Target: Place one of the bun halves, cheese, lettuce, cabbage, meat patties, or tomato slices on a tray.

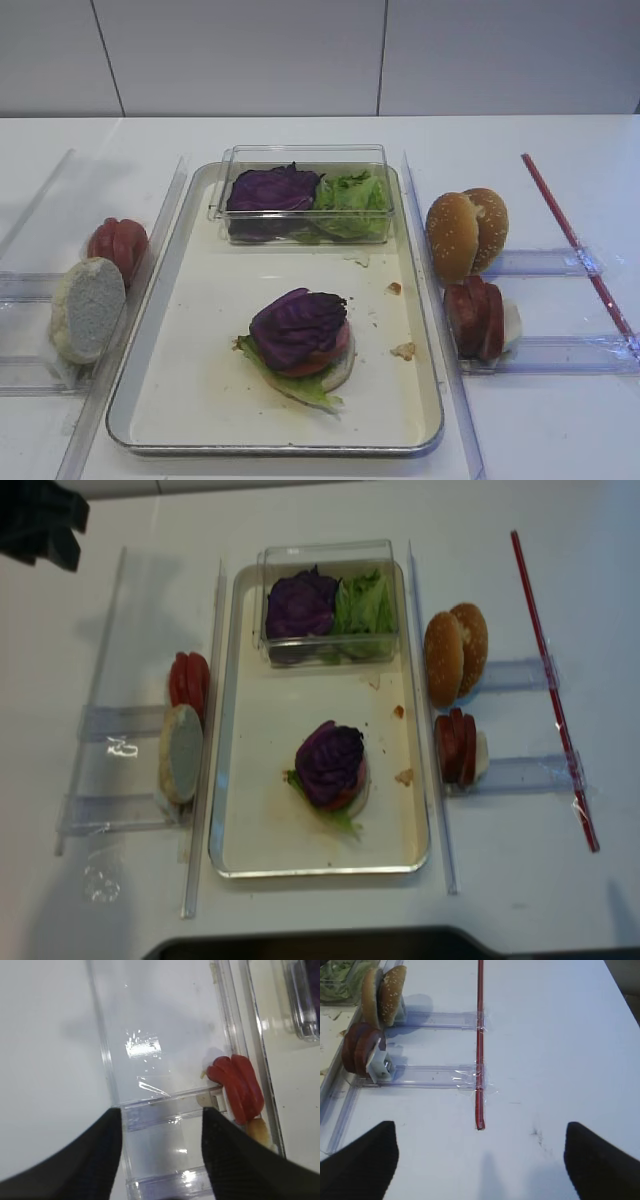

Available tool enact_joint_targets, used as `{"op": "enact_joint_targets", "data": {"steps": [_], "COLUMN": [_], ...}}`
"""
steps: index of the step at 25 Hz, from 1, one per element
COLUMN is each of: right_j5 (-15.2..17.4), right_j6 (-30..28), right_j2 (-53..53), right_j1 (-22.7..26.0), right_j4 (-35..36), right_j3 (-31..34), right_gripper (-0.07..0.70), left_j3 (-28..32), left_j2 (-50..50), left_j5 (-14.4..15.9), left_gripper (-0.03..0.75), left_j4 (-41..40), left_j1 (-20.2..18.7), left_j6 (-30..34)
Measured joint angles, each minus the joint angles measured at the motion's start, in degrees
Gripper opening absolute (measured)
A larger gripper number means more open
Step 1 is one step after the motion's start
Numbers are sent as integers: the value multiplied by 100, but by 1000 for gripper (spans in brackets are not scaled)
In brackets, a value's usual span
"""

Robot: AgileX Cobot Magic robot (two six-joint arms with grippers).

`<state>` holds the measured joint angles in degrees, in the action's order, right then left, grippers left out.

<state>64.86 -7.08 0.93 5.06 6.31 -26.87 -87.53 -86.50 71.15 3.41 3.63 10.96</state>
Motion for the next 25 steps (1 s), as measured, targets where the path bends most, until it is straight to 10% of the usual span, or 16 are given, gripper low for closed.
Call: {"op": "enact_joint_targets", "data": {"steps": [25], "right_j5": [0], "right_j6": [-11], "right_j2": [0], "right_j1": [0], "right_j4": [0], "right_j3": [0], "right_gripper": [692], "left_j3": [2982], "left_j2": [4410], "left_j5": [35], "left_gripper": [378], "left_j4": [-34], "left_j1": [8], "left_j6": [258]}}
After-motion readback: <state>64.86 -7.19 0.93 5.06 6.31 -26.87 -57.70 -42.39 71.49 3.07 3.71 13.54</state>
